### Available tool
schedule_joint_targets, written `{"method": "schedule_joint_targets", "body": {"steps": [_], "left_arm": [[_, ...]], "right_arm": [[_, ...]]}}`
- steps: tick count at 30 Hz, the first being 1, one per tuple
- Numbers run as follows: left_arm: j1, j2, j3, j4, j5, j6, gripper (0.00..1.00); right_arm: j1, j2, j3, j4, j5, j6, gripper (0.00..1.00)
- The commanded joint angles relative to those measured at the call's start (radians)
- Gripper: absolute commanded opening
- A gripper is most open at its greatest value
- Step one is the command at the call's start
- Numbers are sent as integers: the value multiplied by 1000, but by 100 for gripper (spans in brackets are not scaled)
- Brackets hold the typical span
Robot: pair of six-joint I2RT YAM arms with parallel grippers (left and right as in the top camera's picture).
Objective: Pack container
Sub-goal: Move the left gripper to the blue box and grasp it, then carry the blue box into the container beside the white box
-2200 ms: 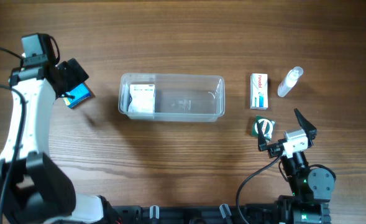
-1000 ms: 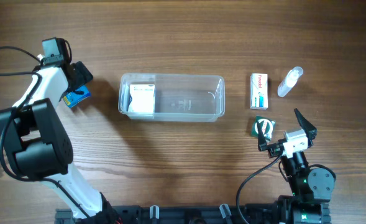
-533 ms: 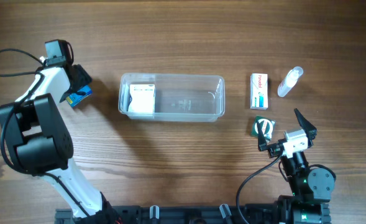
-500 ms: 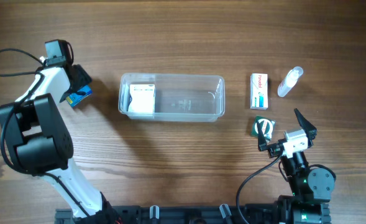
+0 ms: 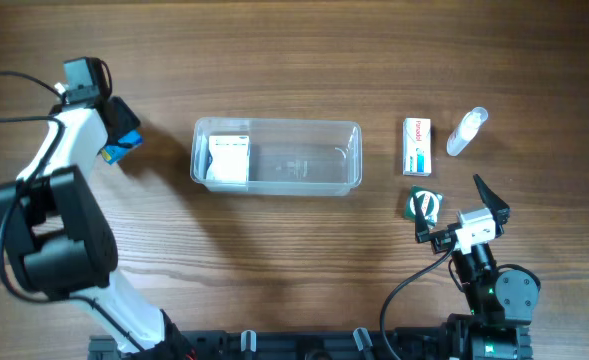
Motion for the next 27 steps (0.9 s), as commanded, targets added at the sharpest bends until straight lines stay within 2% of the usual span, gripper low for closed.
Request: {"method": "schedule_joint_targets", "body": {"steps": [1,8,16,24,27], "left_arm": [[-6,-128,1,-24,-5,1,69],[-95,-308,1,-79,53,1,69],[-308,-490,1,-129,95,1,70],[-589,-486,1,-208,95,-4,69],[-659,-461,0,-235,95,-47,68]], "right_arm": [[-4,-3,-1,6,-17,-9,100],[-4,-3,-1,6,-17,-10,100],[-4,-3,-1,6,-17,-9,100],[-4,-3,-1,6,-17,-10,100],[-4,-3,-1,6,-17,-10,100]]}}
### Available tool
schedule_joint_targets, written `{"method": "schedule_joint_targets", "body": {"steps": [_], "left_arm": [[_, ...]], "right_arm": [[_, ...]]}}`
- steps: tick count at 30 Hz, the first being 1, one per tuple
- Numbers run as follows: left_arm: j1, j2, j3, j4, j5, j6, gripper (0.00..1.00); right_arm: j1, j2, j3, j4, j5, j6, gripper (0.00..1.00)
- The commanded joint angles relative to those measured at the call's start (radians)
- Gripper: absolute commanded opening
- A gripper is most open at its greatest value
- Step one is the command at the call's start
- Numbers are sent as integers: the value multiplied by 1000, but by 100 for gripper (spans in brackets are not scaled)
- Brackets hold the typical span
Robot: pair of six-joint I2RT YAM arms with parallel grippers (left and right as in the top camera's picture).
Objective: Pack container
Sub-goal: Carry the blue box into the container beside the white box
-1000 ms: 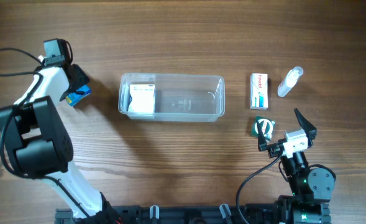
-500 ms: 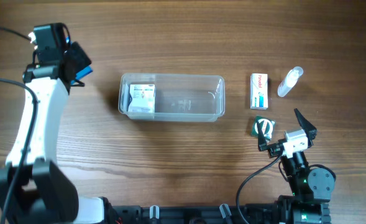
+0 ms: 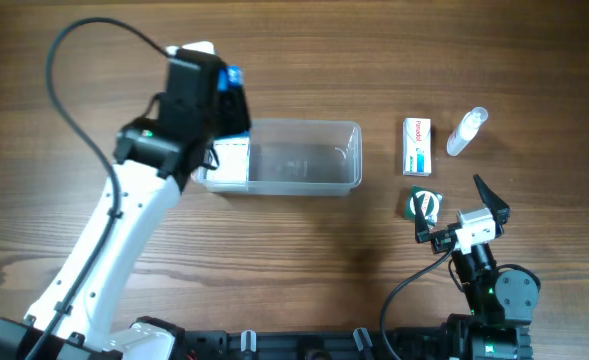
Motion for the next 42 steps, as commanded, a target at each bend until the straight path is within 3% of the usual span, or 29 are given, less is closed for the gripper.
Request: {"method": "schedule_joint_targets", "body": {"steps": [1,4,14,42], "left_arm": [[-79,35,-1,-29,2,-56,69],[-144,109,-1,-33,-3,-55,67],[-150,272,-1,-33,-3,-74,67],[-150,408,-2,-7,-3,-74,66]], "right_arm": [[-4,-3,-1,6,-17,-10,100],[-4,-3,-1,6,-17,-9,100],[-4,-3,-1,6,-17,-9,100],[-4,-3,-1,6,-17,-9,99]]}}
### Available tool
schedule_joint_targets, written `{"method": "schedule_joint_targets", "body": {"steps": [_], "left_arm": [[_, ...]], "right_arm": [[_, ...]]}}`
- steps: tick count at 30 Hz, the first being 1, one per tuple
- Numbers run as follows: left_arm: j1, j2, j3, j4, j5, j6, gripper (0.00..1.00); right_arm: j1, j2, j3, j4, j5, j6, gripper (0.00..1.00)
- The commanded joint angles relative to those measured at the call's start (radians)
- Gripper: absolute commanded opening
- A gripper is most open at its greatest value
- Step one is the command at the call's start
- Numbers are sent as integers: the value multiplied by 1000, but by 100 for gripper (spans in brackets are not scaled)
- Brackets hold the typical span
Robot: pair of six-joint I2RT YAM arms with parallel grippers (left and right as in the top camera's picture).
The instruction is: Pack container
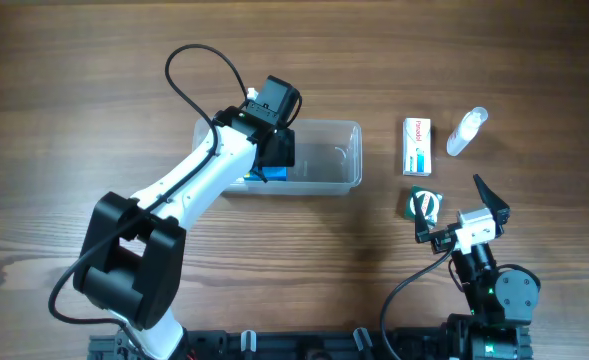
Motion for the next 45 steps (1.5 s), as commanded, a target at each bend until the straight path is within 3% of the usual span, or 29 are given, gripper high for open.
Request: {"method": "schedule_joint_targets", "body": {"steps": [1,13,16,25,32,35,38,42,45], "left_arm": [[0,11,-4,13,-3,-18,66],[0,11,-26,44,-3,-18,67],[0,11,-26,37,-3,-17,75],[0,11,-26,21,-3,-17,81],[0,11,-26,22,-3,-17,80],[0,11,-26,26,-3,-17,72],[0,11,-26,26,-3,-17,51],[0,11,-26,26,-2,-18,15],[0,11,-26,25,-2,-17,10]], "right_arm": [[-4,-3,-1,6,-17,-10,100],[-4,-3,-1,6,-17,-9,100],[-4,-3,-1,6,-17,-10,100],[-4,-3,-1,6,-17,-10,100],[-4,-3,-1,6,-17,-9,100],[-4,-3,-1,6,-17,-9,100],[-4,-3,-1,6,-17,-9,100],[-4,-3,-1,6,-17,-9,100],[-4,-3,-1,6,-17,-10,100]]}}
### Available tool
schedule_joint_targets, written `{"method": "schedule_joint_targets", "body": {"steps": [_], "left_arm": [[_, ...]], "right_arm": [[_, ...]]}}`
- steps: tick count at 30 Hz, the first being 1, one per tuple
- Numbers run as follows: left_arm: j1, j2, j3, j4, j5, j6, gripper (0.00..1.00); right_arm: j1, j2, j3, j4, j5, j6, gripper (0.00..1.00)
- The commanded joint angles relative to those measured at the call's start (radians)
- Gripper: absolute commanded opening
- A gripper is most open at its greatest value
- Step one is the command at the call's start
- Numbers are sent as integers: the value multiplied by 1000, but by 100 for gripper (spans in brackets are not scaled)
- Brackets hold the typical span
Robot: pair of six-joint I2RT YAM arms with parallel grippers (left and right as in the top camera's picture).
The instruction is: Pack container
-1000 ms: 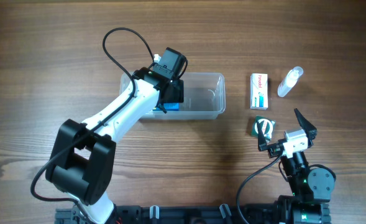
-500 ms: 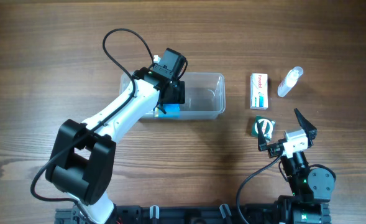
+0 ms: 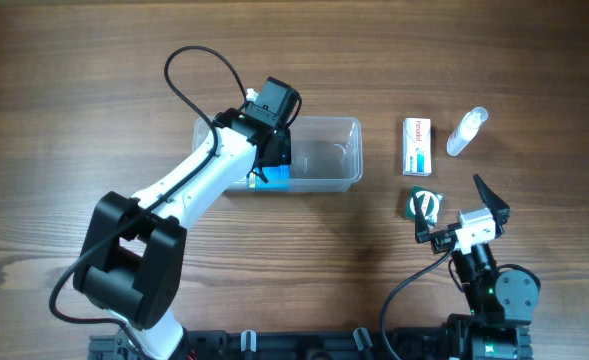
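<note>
The clear plastic container (image 3: 324,160) stands at the middle of the table. A blue box (image 3: 273,177) lies inside it against the near wall, left of centre. My left gripper (image 3: 275,152) hangs right over the blue box inside the container. Its fingers are hidden under the wrist, so open or shut cannot be told. Right of the container lie a white and green medicine box (image 3: 417,146), a small clear bottle (image 3: 466,132) and a green and white packet (image 3: 421,204). My right gripper (image 3: 455,214) rests open next to that packet, holding nothing.
My left arm (image 3: 189,195) crosses the container's left end and covers what lies there. The right arm's base (image 3: 499,290) sits at the near right edge. Bare wood lies left of and in front of the container.
The left gripper has stayed over the container's left half. More of the blue box shows below it now, lying against the near wall. The right arm has not moved.
My left gripper was at the far left of the table on a blue box, with a white box in the container's left end. Then it carried the blue box to the container's left corner. Then it was inside the container, where the blue box now lies.
</note>
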Motion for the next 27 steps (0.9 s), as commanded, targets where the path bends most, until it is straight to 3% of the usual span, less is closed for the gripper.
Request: {"method": "schedule_joint_targets", "body": {"steps": [1,6,10,13,17,19,20,24,27], "left_arm": [[0,10,-10,2,-2,-3,9],[10,-14,-9,-8,-2,-2,4],[56,-138,-8,-16,-3,-2,4],[157,-266,-8,-18,-3,-2,11],[350,-378,-8,-45,-3,29,44],[456,-411,-8,-70,-28,32,91],[529,-423,-8,-82,-29,32,100],[711,-422,-8,-95,-27,31,100],[768,-422,-8,-119,-13,24,100]], "right_arm": [[-4,-3,-1,6,-17,-10,100],[-4,-3,-1,6,-17,-9,100],[-4,-3,-1,6,-17,-10,100],[-4,-3,-1,6,-17,-10,100],[-4,-3,-1,6,-17,-10,100],[-4,-3,-1,6,-17,-10,100],[-4,-3,-1,6,-17,-10,100],[-4,-3,-1,6,-17,-10,100],[-4,-3,-1,6,-17,-9,100]]}}
